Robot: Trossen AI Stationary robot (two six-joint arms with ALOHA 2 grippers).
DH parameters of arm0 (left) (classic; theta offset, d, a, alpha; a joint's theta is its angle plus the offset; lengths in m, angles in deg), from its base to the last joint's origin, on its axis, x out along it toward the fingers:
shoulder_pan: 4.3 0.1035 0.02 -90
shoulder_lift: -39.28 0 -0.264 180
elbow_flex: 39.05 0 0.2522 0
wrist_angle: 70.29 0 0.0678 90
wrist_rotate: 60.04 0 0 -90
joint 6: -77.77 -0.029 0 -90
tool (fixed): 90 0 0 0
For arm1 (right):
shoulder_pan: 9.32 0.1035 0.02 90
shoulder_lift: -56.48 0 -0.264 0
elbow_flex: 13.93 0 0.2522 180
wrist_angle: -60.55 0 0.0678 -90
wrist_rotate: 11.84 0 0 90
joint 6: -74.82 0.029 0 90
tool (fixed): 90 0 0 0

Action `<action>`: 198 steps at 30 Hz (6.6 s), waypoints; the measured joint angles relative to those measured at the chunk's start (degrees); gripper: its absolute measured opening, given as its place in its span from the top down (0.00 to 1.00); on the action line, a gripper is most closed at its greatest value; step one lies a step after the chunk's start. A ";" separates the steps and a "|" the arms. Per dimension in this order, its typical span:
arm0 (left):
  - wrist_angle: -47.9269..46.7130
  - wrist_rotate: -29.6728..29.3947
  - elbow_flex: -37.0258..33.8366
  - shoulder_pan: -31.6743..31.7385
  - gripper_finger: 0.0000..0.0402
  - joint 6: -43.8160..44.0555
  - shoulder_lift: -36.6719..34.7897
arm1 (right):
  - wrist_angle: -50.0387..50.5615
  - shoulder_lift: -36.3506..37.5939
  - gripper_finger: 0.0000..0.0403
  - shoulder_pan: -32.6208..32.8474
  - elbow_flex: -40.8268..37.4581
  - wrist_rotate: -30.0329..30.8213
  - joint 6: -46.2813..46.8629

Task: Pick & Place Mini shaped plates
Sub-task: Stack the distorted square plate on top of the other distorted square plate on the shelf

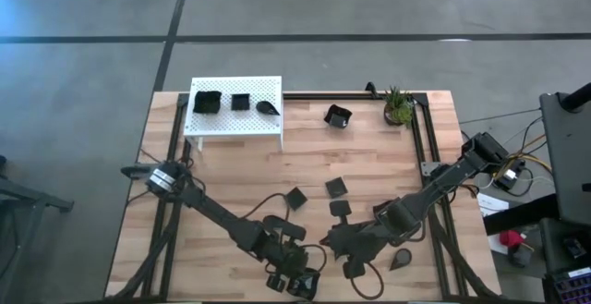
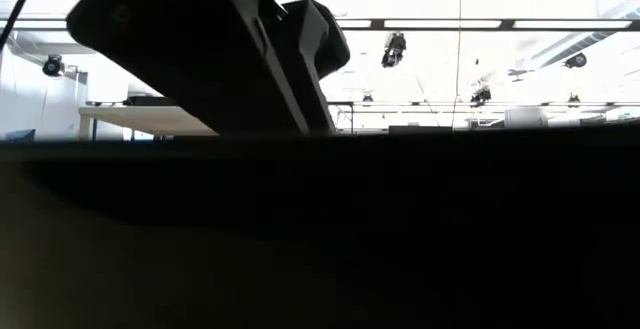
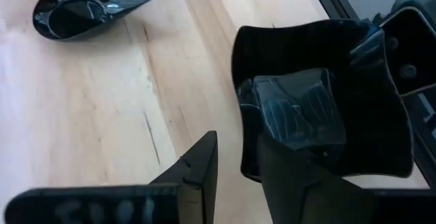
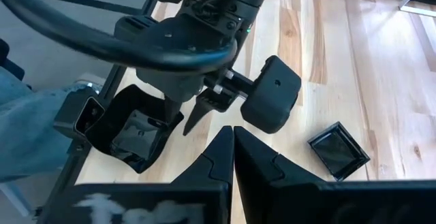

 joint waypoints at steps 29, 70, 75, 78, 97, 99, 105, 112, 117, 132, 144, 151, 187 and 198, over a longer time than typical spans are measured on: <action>2.99 5.43 -2.13 0.67 0.77 3.90 2.00 | 0.18 0.04 0.98 -0.02 -0.02 0.17 -0.01; -34.02 -26.77 -1.01 5.14 1.00 26.70 -28.73 | 0.94 0.28 0.98 0.07 0.02 0.55 -1.09; -40.62 -31.53 -1.01 8.54 1.00 33.63 -34.74 | 0.85 0.31 0.98 0.07 0.04 0.59 -1.28; -43.57 -32.82 -1.01 11.19 1.00 36.44 -37.93 | 0.68 0.31 0.98 0.07 0.04 0.59 -1.48; -60.54 -33.65 -1.03 34.48 1.00 44.29 -51.28 | 0.46 0.32 0.98 0.07 0.07 0.59 -1.51; -61.88 -33.68 -1.03 37.01 1.00 44.30 -52.00 | 0.46 0.33 0.98 0.07 0.07 0.60 -1.51; -66.54 -33.85 -1.03 44.30 1.00 43.95 -53.21 | 0.44 0.31 0.98 0.07 0.07 0.61 -1.51; -69.31 -34.34 -1.03 52.98 1.00 40.62 -53.34 | 0.44 0.33 0.98 0.07 0.09 2.18 -1.55; -69.05 -34.99 -1.70 58.93 1.00 36.50 -53.18 | 0.44 0.33 0.98 0.04 0.09 2.46 -1.56; -56.62 -30.22 -9.52 66.36 1.00 24.58 -52.85 | 0.44 0.32 0.98 0.04 0.09 2.60 -2.31; -54.84 -28.68 -10.88 68.61 1.00 22.82 -52.63 | 0.46 0.31 0.98 0.04 0.09 2.60 -2.58; -54.86 -28.67 -11.34 68.61 1.00 21.90 -52.62 | 0.48 0.33 0.98 0.04 0.09 2.60 -2.61; -52.50 -30.66 -11.34 57.36 0.84 10.51 -54.25 | 0.57 0.33 0.98 -0.04 0.09 5.46 -2.53; -53.38 -16.33 -12.36 49.58 0.84 8.65 -53.35 | 0.59 0.33 0.98 -0.04 0.09 5.55 -3.39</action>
